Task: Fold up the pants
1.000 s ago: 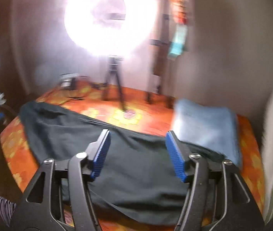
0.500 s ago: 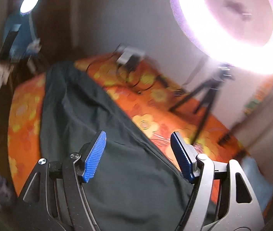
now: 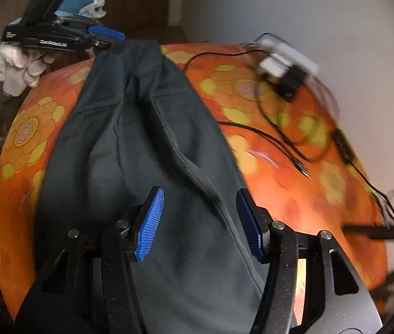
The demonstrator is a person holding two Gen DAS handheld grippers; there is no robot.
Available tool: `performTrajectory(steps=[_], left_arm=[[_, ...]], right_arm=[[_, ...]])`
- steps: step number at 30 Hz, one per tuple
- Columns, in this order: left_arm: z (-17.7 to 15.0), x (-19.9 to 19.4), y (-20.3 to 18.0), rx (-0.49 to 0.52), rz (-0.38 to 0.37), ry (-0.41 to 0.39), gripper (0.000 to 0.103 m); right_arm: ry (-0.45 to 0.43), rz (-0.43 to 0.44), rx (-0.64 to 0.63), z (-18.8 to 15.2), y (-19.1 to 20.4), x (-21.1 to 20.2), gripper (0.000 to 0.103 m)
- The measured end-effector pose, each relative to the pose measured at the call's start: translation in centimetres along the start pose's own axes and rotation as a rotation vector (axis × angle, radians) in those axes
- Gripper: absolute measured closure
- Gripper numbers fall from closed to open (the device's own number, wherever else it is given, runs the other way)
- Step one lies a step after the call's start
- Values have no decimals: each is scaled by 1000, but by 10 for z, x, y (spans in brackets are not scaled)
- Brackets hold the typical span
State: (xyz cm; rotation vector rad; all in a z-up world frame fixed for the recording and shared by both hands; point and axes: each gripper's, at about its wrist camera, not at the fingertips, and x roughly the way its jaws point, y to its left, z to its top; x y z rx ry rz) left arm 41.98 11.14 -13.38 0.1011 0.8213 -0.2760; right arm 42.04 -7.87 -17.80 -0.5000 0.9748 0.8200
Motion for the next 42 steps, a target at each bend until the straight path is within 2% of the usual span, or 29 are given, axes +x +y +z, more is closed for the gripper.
performTrajectory(steps=[1, 2, 3, 4, 6, 9, 11, 13, 15, 16, 18, 19, 21, 22, 23, 24, 27, 29, 31, 35, 38, 42], left_arm=[[-6, -3, 9, -9, 15, 7, 70], [-9, -3, 14, -19, 23, 12, 70], [-14, -6, 24, -38, 38, 13, 70], [-17, -8, 31, -53, 47, 13, 70], [-22, -8, 42, -99, 53, 26, 70], [-29, -5, 53, -119, 68, 48, 70], [-33, -3, 59, -134, 88, 54, 70], [-36, -3, 65, -166, 74, 52, 70], [-38, -3, 68, -175, 72, 51, 70], [-39, -3, 70, -176, 77, 50, 70], [-42, -6, 79, -202, 74, 43, 70], [-43, -8, 83, -220, 66, 38, 70], [-43, -10, 96, -278, 36, 27, 67], [-43, -10, 101, -305, 15, 27, 63], [-42, -9, 108, -348, -21, 26, 54], [-40, -6, 112, -377, -40, 21, 51], [-38, -1, 129, -471, -62, 3, 51], [-39, 4, 140, -528, -79, -1, 51], [-40, 11, 146, -554, -70, 11, 51], [-43, 20, 146, -548, -72, 36, 51], [-45, 28, 151, -589, -100, 39, 51], [-45, 41, 150, -598, -97, 60, 51]], right_arm=[[8, 7, -12, 3, 2, 7, 56], [20, 20, -19, 7, 4, 15, 69], [33, 37, -19, 9, 5, 20, 93], [44, 42, -13, 11, 5, 22, 99], [47, 31, -20, 16, 5, 23, 101], [77, -68, -36, 28, -5, 19, 101], [119, -149, -32, 37, -17, 20, 101], [168, -213, -44, 41, -20, 26, 101], [230, -168, -74, 39, -15, 32, 101], [262, -169, -113, 38, -7, 34, 96], [260, -195, -158, 37, 2, 30, 59], [245, -203, -161, 39, 5, 24, 56], [216, -166, -144, 46, 9, 11, 56], [186, -143, -131, 53, 13, 1, 56], [166, -130, -119, 59, 17, -3, 56], [142, -103, -99, 63, 22, -9, 56], [87, 3, -45, 66, 45, -20, 55], [70, 40, -72, 61, 72, -18, 54], [82, 80, -127, 53, 104, -9, 54], [135, 69, -246, 42, 150, 15, 54], [177, 59, -278, 36, 158, 31, 54], [193, 66, -268, 31, 156, 34, 54]])
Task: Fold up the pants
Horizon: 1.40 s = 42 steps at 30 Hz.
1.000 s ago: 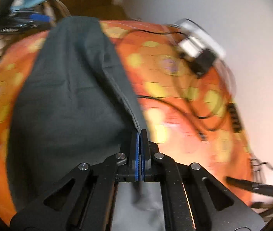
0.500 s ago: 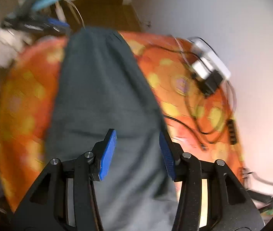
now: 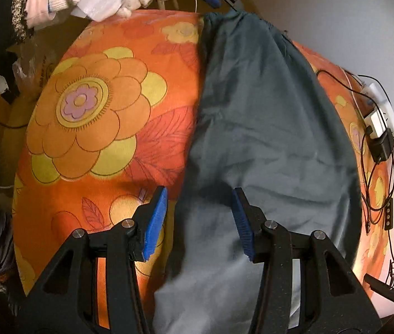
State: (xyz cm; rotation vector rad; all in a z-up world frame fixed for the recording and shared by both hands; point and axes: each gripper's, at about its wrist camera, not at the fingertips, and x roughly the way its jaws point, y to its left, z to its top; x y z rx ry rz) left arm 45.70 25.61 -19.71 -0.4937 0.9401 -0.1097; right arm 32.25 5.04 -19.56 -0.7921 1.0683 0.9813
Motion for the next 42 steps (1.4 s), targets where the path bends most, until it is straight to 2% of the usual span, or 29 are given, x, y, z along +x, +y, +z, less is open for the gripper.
performTrajectory(steps=[2, 4, 5, 6, 9, 12, 20, 22, 23, 24, 26, 28, 33, 34, 36, 39, 42], left_arm=[[0, 2, -2, -6, 0, -12, 51], [0, 1, -4, 1, 9, -38, 56], [0, 0, -5, 5, 7, -43, 71], [0, 0, -8, 13, 13, -47, 85], [1, -4, -11, 42, 46, -69, 96], [2, -12, -12, 51, 41, -84, 100], [-1, -30, -27, 86, 33, -109, 101], [-4, -28, -33, 121, 62, -98, 101], [-4, -25, -33, 111, 67, -82, 97], [-4, -20, -31, 89, 60, -58, 81], [-5, -13, -30, 60, 60, -38, 60], [-7, -8, -33, 66, 53, -30, 60], [-13, 6, -43, 101, 94, -13, 60], [-15, 8, -46, 118, 107, -23, 64], [-19, 8, -54, 164, 130, -38, 94], [-20, 2, -55, 181, 139, -68, 98], [-19, -17, -48, 145, 127, -112, 99]], right_arm=[[4, 8, 10, -4, -3, -1, 58], [12, 46, 30, -4, -8, 2, 82], [24, 39, 34, -4, -8, 4, 101], [23, 21, 30, -6, -9, 3, 100], [26, -1, 18, -10, -9, 1, 101], [11, -29, 6, -16, -7, -7, 102], [0, -84, 35, -27, -31, -28, 102], [14, -93, 21, -32, -33, -26, 102], [25, -101, 10, -31, -33, -22, 102], [31, -105, 4, -32, -32, -20, 102], [38, -95, 7, -32, -29, -17, 102], [39, -95, -1, -29, -25, -14, 102], [46, -95, -19, -28, -20, -10, 102], [46, -93, -16, -27, -20, -9, 102], [46, -98, -7, -26, -21, -9, 102], [42, -112, -5, -24, -23, -9, 102], [29, -126, -7, -22, -24, -16, 102]])
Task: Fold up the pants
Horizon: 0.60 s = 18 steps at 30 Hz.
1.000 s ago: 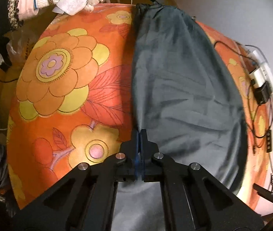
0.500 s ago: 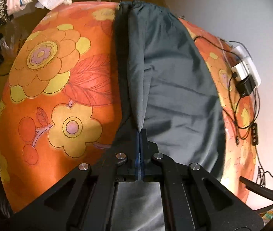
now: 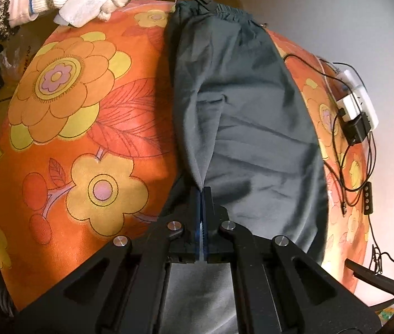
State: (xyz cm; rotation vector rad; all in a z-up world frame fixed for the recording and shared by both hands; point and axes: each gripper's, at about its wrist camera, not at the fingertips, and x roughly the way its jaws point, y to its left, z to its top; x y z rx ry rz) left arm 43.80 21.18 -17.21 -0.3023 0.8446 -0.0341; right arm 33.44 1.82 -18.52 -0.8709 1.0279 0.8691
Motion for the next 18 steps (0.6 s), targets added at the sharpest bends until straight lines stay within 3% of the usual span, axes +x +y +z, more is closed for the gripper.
performTrajectory(steps=[7, 8, 10, 12, 13, 15, 18], left_arm=[[-6, -7, 23, -41, 9, 37, 97], [-5, -2, 26, -61, -5, 60, 94], [-5, 1, 28, -85, 9, 82, 77], [-5, -6, 28, -90, 5, 57, 73], [-5, -10, 29, -94, 10, 48, 73], [-7, -16, 33, -121, -9, 40, 73], [-14, -21, 43, -201, -71, 57, 73]], right_arm=[[14, 15, -4, 2, -1, 5, 102], [14, 11, -2, 3, -1, 6, 102], [14, 8, 1, 4, -1, 9, 102], [20, 31, 10, 6, -2, 7, 101], [16, 42, 15, 6, -3, 4, 98], [-15, 47, 39, 8, -8, -7, 74], [-100, 102, 109, 22, -18, -26, 64]])
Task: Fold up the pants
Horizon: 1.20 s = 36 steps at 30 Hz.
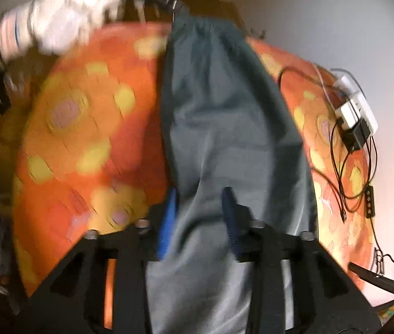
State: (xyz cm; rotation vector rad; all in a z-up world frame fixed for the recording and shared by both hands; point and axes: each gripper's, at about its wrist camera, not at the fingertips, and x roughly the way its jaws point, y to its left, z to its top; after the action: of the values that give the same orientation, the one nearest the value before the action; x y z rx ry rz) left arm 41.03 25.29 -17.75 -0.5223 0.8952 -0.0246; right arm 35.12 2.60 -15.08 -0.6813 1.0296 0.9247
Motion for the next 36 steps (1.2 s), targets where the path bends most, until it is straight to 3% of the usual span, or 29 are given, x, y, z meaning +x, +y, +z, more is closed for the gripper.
performTrajectory(steps=[2, 5, 8, 12, 19, 22, 23, 25, 27, 31, 33, 36], left_arm=[[-4, 0, 2, -36, -31, 19, 73], [-10, 5, 3, -88, -67, 51, 49], [-9, 11, 8, -148, -77, 52, 48], [-8, 20, 17, -238, -113, 53, 48], [-6, 25, 10, -230, -85, 1, 48], [-5, 29, 0, -175, -48, -16, 51], [-6, 31, -2, -161, -36, -19, 68], [-8, 33, -5, -134, -14, -38, 74], [-9, 33, -11, -93, -11, -52, 88], [-15, 31, -27, 13, 27, -84, 89], [-16, 30, -30, 33, 32, -93, 89], [-18, 26, -35, 72, 34, -117, 89]], right_arm=[[-41, 15, 25, 16, 1, -2, 64], [-70, 37, 24, 40, 11, 5, 62], [-82, 38, 5, 60, 24, 21, 56], [-95, 44, 16, 83, 36, 48, 56], [-90, 87, 105, 90, 23, 68, 56], [-123, 119, 184, 91, 5, 59, 56], [-137, 130, 214, 92, -2, 56, 56], [-168, 141, 285, 93, -18, 48, 56], [-195, 146, 368, 97, -37, 41, 56], [-205, 184, 503, 115, -63, 43, 54], [-189, 232, 555, 129, -74, 53, 46], [-162, 291, 636, 152, -81, 74, 44]])
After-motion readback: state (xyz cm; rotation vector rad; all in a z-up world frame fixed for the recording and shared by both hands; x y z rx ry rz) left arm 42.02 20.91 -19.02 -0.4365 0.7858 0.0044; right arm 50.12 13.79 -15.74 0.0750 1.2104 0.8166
